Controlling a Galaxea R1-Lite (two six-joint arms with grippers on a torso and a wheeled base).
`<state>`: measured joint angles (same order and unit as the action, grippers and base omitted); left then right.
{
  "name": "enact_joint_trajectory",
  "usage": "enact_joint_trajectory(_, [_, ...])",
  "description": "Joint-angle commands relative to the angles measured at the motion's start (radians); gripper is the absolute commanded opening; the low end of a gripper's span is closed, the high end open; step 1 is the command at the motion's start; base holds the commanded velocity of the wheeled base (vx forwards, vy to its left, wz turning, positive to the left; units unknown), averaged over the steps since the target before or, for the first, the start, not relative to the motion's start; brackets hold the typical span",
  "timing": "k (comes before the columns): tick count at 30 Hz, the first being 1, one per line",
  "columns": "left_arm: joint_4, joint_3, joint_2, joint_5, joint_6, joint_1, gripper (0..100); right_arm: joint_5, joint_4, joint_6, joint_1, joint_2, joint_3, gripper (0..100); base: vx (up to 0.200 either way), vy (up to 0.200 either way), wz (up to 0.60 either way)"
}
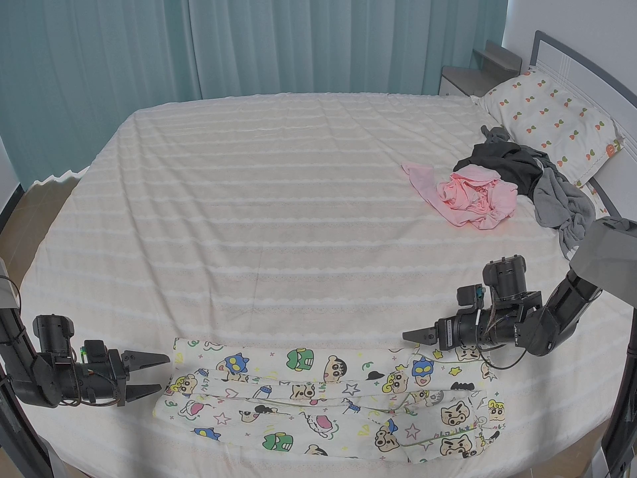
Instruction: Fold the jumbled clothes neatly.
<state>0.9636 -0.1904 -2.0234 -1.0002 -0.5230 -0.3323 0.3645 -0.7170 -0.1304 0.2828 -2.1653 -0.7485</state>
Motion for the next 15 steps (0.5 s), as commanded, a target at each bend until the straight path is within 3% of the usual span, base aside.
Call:
enact_joint_trajectory(1, [0.001,0.0,-0.001,0.0,0.0,-0.001,100,-0.004,0.025,0.012,0.026,-0.03,-0.026,100,0.0,0.0,0.0])
enact_joint_trajectory(7, [0.001,0.0,-0.001,0.0,0.0,-0.001,100,-0.056,0.027,0.049,0.024,-0.044,-0.022,100,0.0,0.0,0.0])
enact_joint_trajectory(13, [0.009,0.003,-0.001,0.0,0.0,-0.001,100,-0.058,0.028,0.055,0.026,-0.05,-0.022,100,0.0,0.0,0.0])
enact_joint_trajectory(15, [0.072,0.031,-0.014,0.002,0.0,-0.001,100,-0.058,0.028,0.055,0.027,-0.062,-0.018,100,0.0,0.0,0.0])
